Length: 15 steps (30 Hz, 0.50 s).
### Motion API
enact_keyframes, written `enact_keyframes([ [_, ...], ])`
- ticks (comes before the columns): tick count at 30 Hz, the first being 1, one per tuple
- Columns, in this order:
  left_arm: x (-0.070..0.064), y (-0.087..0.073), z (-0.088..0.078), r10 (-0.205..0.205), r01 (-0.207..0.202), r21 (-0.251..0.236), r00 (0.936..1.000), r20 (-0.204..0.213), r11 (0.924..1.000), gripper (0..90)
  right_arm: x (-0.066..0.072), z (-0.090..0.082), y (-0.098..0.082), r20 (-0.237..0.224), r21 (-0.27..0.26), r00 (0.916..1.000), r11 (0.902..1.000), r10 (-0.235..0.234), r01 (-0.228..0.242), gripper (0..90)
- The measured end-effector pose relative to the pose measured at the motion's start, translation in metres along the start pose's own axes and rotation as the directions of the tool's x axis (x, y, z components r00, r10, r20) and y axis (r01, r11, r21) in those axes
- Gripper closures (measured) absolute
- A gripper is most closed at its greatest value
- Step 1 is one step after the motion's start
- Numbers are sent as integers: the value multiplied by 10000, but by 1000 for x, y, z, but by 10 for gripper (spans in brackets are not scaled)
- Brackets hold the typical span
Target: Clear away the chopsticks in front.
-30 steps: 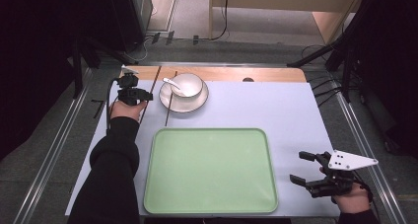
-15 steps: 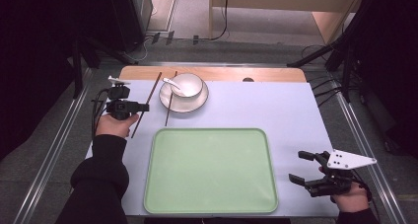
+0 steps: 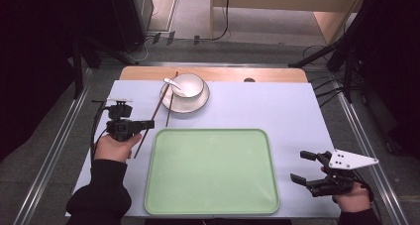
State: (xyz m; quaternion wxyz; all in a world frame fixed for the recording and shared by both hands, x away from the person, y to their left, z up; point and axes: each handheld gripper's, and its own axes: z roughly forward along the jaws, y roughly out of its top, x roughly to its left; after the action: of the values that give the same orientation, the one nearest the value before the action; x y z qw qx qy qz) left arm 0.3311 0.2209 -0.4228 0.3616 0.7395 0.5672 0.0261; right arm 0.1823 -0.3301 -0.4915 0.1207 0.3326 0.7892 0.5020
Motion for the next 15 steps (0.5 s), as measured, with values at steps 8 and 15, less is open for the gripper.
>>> enact_keyframes([
  [8,-9,-30,1,25,-26,112,10000,53,9999,861,-1,4,3,-93,24,9998,9999,-161,161,151],
  [15,-18,-60,4,-147,145,120,9998,137,9998,861,-4,9,6,-134,71,9997,9998,-179,180,151],
])
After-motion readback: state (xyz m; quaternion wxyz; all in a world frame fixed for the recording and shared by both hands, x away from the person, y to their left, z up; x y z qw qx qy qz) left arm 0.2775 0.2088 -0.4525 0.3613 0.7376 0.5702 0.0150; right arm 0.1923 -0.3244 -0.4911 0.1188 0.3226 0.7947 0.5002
